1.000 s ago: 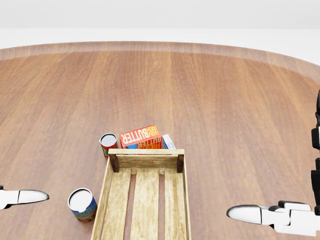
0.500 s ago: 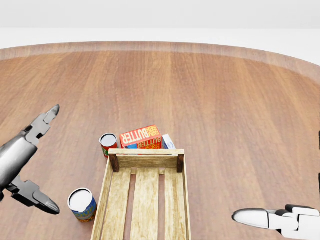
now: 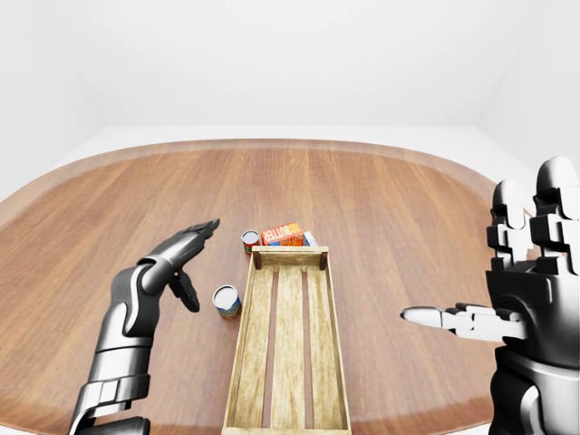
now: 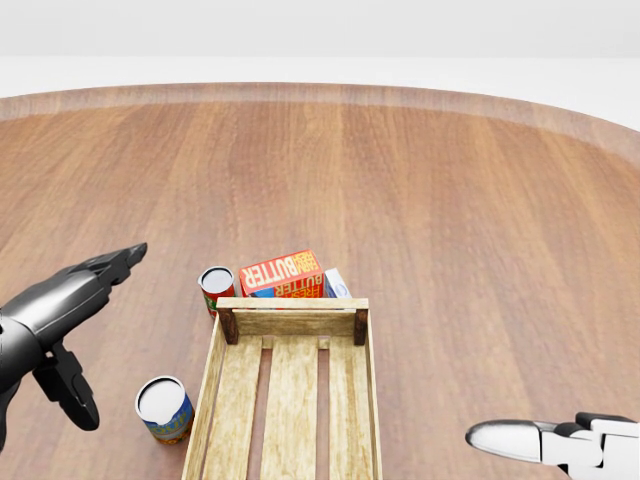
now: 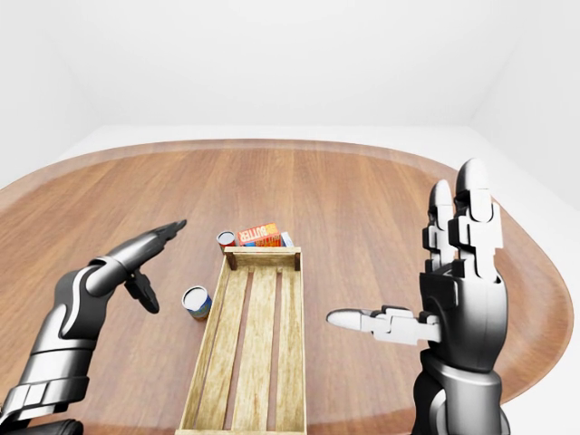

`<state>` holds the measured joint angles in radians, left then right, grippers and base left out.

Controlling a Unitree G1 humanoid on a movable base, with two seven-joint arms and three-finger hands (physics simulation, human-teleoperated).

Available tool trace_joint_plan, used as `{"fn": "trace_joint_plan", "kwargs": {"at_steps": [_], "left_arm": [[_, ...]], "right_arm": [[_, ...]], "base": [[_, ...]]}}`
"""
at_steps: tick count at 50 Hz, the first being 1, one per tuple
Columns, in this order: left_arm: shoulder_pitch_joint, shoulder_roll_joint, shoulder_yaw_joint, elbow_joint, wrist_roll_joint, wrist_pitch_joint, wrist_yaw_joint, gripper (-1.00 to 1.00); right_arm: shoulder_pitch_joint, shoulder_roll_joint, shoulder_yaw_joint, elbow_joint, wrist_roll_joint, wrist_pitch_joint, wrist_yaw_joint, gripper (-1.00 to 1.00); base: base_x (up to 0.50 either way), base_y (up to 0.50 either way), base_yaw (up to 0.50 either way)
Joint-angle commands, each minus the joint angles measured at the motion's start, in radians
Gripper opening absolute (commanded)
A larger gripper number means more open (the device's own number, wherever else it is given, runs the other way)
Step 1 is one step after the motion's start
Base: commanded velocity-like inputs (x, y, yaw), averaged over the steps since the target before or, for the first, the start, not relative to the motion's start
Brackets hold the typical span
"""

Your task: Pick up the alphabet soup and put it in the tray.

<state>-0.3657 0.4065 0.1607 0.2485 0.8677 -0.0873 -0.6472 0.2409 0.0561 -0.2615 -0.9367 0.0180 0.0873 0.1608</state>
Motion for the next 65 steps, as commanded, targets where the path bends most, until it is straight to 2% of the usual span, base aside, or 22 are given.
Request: {"fn": "trace_joint_plan", "kwargs": {"at_steps": [1, 4, 5, 9, 33, 41, 51, 61, 65], "left_arm": [[-0.018, -0.007, -0.028, 0.102, 0.056, 0.000, 0.029, 1.00], [0.015, -0.020, -0.026, 0.049, 0.010, 0.000, -0.051, 1.00], [0.018, -0.024, -0.027, 0.044, 0.012, 0.000, -0.051, 1.00], [-0.031, -0.019, -0.038, 0.139, 0.035, 0.000, -0.005, 1.00], [-0.108, -0.029, -0.095, 0.390, 0.055, 0.000, 0.101, 1.00], [-0.110, -0.039, -0.119, 0.464, 0.079, 0.000, 0.147, 1.00], [-0.088, -0.057, -0.131, 0.463, 0.083, 0.000, 0.149, 1.00], [-0.108, -0.059, -0.139, 0.507, 0.094, 0.000, 0.166, 1.00], [-0.127, -0.061, -0.148, 0.564, 0.101, 0.000, 0.194, 1.00]], "right_arm": [[0.005, 0.002, -0.001, -0.010, -0.002, 0.000, 0.002, 1.00], [0.003, 0.002, 0.001, -0.016, -0.005, 0.000, 0.001, 1.00], [0.002, 0.002, 0.001, -0.016, -0.005, 0.000, 0.001, 1.00], [0.003, 0.003, 0.004, -0.013, -0.007, 0.000, 0.001, 1.00], [0.000, 0.001, 0.001, -0.020, -0.014, 0.000, -0.001, 1.00], [-0.005, 0.001, -0.006, -0.025, -0.011, 0.000, 0.003, 1.00], [0.007, 0.007, -0.017, -0.017, -0.003, 0.000, 0.008, 1.00], [0.017, 0.016, -0.015, 0.002, -0.001, 0.000, 0.011, 1.00], [0.017, 0.012, -0.009, 0.004, -0.002, 0.000, 0.008, 1.00]], "base": [[0.00, 0.00, 0.00], [0.00, 0.00, 0.00], [0.00, 0.00, 0.00], [0.00, 0.00, 0.00], [0.00, 0.00, 0.00], [0.00, 0.00, 0.00], [0.00, 0.00, 0.00], [0.00, 0.00, 0.00], [0.00, 0.00, 0.00]]}}
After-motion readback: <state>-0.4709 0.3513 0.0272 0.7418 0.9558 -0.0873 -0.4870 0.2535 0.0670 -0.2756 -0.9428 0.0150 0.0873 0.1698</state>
